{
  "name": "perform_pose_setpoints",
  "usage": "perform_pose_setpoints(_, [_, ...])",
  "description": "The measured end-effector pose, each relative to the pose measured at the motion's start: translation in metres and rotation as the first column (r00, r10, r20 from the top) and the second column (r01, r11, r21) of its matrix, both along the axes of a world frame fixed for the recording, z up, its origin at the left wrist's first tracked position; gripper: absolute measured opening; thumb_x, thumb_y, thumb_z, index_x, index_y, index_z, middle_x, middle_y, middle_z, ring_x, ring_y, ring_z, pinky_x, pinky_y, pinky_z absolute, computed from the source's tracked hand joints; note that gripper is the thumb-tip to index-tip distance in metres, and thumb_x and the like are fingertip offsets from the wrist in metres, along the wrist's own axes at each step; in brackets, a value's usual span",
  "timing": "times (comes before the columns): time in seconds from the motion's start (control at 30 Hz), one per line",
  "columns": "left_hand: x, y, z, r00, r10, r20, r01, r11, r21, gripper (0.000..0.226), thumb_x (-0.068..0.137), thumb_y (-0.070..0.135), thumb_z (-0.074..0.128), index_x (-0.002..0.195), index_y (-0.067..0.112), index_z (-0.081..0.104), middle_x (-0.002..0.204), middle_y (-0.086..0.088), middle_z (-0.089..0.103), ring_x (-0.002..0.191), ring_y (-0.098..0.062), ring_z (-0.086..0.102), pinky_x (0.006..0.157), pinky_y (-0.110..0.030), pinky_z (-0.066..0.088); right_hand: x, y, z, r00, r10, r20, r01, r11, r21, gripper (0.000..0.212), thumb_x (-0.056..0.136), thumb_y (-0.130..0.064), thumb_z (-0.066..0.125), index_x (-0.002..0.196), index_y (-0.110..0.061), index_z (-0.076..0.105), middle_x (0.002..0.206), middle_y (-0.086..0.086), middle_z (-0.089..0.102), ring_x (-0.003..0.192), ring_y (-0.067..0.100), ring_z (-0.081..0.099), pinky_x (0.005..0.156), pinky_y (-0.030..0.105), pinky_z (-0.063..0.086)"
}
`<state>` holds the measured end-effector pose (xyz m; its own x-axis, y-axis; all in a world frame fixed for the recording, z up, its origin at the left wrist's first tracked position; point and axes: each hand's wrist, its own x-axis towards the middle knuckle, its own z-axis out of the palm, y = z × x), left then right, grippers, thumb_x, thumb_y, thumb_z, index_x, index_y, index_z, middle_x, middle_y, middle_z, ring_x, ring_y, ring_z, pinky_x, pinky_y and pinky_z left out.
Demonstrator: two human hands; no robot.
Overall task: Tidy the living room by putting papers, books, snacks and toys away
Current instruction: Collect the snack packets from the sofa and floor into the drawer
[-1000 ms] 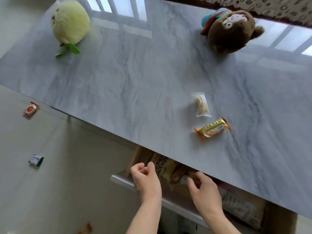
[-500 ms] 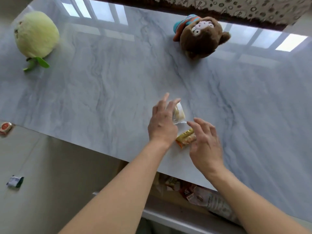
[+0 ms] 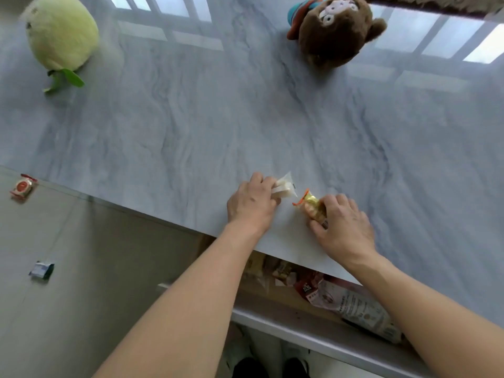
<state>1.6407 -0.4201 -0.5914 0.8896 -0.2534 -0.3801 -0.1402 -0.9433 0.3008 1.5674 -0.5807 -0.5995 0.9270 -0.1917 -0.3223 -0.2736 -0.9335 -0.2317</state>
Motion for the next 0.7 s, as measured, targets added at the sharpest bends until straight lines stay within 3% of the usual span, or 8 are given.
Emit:
perform_pose_setpoints(0.1, [-0.035,0.021,0.006,0.947,0.261,-0.186,-0.289,0.946,-0.144,0.027,0.096,0.044,0.046,0.111,0.022,0.05,0.106,0.001,0.054,0.092,-0.022,0.056,0.068,-0.032,0.037,-0.008,0.015,0.007,0.987,-0.15,-0.059,0.159,0.963,0.22,0.028,0.087,-0.046,0.057,0.095,-0.02,0.05,0.095,0.001,0.055,0.087,0.022,0.052,0.07,0.035,0.041])
perform_pose_setpoints(0.17, [-0.061,0.035,0.011,0.856,0.422,-0.299,-0.489,0.849,-0.202,0.03,0.095,0.045,0.046,0.117,0.025,0.045,0.102,0.004,0.057,0.086,-0.018,0.054,0.067,-0.031,0.038,-0.017,0.03,0.012,0.984,-0.142,-0.104,0.17,0.92,0.352,0.026,0.087,-0.045,0.057,0.088,-0.021,0.051,0.085,0.0,0.058,0.076,0.021,0.055,0.067,0.039,0.046])
perform_pose_setpoints(0.27, [-0.102,0.051,0.015,0.728,0.587,-0.354,-0.673,0.709,-0.209,0.03,0.095,0.044,0.045,0.121,0.031,0.036,0.1,0.003,0.057,0.083,-0.017,0.055,0.066,-0.031,0.04,-0.039,0.057,0.018,0.984,-0.062,-0.169,0.142,0.848,0.511,0.019,0.087,-0.042,0.06,0.087,-0.024,0.055,0.076,-0.003,0.062,0.069,0.016,0.059,0.066,0.039,0.053])
perform_pose_setpoints(0.4, [-0.141,0.063,0.003,0.566,0.704,-0.428,-0.814,0.56,-0.156,0.025,0.097,0.049,0.038,0.116,0.033,0.037,0.099,0.003,0.057,0.09,-0.02,0.056,0.077,-0.037,0.05,-0.063,0.083,0.013,0.982,0.044,-0.186,0.048,0.883,0.466,0.023,0.084,-0.048,0.06,0.096,-0.029,0.054,0.082,-0.01,0.062,0.072,0.008,0.058,0.066,0.032,0.053])
perform_pose_setpoints(0.53, [-0.156,0.071,-0.006,0.442,0.706,-0.554,-0.885,0.443,-0.142,0.043,0.093,0.057,0.033,0.132,0.037,0.035,0.117,0.001,0.058,0.102,-0.024,0.06,0.089,-0.045,0.053,-0.071,0.096,0.008,0.971,0.191,-0.146,-0.16,0.967,0.199,0.047,0.084,-0.059,0.054,0.121,-0.031,0.048,0.111,-0.012,0.057,0.099,0.008,0.053,0.073,0.027,0.049])
perform_pose_setpoints(0.6, [-0.158,0.08,-0.005,0.389,0.707,-0.591,-0.916,0.365,-0.166,0.045,0.095,0.051,0.037,0.137,0.035,0.036,0.118,0.005,0.056,0.103,-0.021,0.061,0.092,-0.045,0.052,-0.072,0.104,0.007,0.969,0.21,-0.127,-0.181,0.962,0.203,0.055,0.087,-0.058,0.053,0.133,-0.03,0.044,0.121,-0.011,0.055,0.109,0.008,0.052,0.078,0.027,0.051])
perform_pose_setpoints(0.7, [-0.16,0.098,-0.002,0.349,0.699,-0.624,-0.937,0.26,-0.232,0.034,0.098,0.038,0.044,0.131,0.031,0.045,0.105,0.009,0.059,0.095,-0.012,0.063,0.089,-0.036,0.055,-0.068,0.119,0.01,0.979,0.179,-0.094,-0.145,0.945,0.295,0.036,0.092,-0.044,0.054,0.124,-0.028,0.055,0.11,-0.013,0.06,0.094,0.004,0.058,0.078,0.026,0.053])
